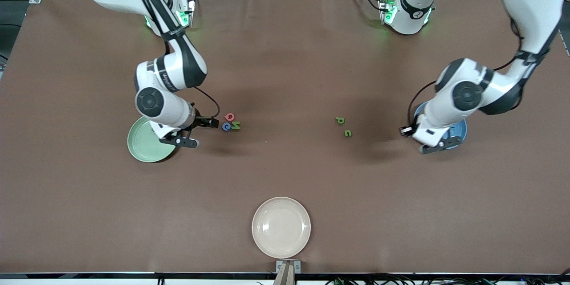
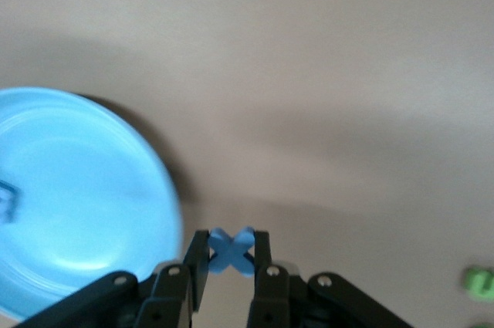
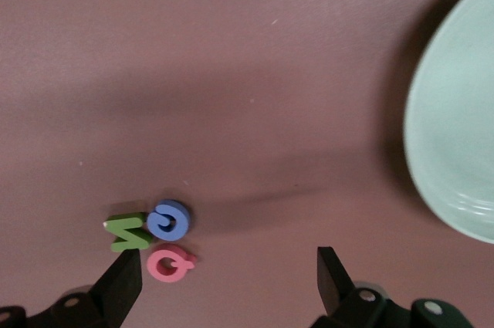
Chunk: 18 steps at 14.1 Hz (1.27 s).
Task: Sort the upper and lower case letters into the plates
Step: 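Carry the x to the blue plate while the right gripper grasps blue c, then release the x in the blue plate while the right gripper lifts the c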
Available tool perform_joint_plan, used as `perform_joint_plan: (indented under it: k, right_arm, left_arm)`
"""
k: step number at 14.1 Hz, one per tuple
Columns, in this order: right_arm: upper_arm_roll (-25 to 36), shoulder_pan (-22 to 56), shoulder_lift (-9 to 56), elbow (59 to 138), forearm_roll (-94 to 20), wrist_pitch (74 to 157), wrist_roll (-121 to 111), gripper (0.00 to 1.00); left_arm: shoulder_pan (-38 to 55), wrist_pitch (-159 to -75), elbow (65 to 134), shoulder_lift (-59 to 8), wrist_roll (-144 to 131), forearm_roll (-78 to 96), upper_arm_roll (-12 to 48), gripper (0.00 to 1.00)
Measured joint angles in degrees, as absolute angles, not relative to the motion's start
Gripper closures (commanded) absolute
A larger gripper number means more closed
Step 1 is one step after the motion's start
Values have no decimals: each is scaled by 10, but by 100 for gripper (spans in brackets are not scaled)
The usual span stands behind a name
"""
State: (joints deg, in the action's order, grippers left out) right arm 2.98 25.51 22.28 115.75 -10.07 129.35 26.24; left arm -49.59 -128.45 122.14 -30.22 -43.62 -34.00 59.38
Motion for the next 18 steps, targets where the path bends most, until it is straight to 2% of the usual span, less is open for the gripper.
perform_joint_plan:
  k: [3, 8, 12, 18]
  right_arm:
    - [30, 280, 240, 1177, -101, 1359, 300, 0]
    - [33, 298, 281, 1200, -101, 1452, 333, 0]
    - [34, 299, 293, 1209, -101, 1479, 336, 5]
    - [39, 319, 292, 1212, -101, 1480, 356, 5]
  left_arm:
    - [-584, -1287, 1268, -303, -374, -395, 617, 86]
    - [-639, -1317, 1321, -305, -327, -464, 617, 86]
    - [-655, -1318, 1334, -320, -327, -522, 612, 86]
    - [-664, -1337, 1335, -345, -315, -569, 582, 83]
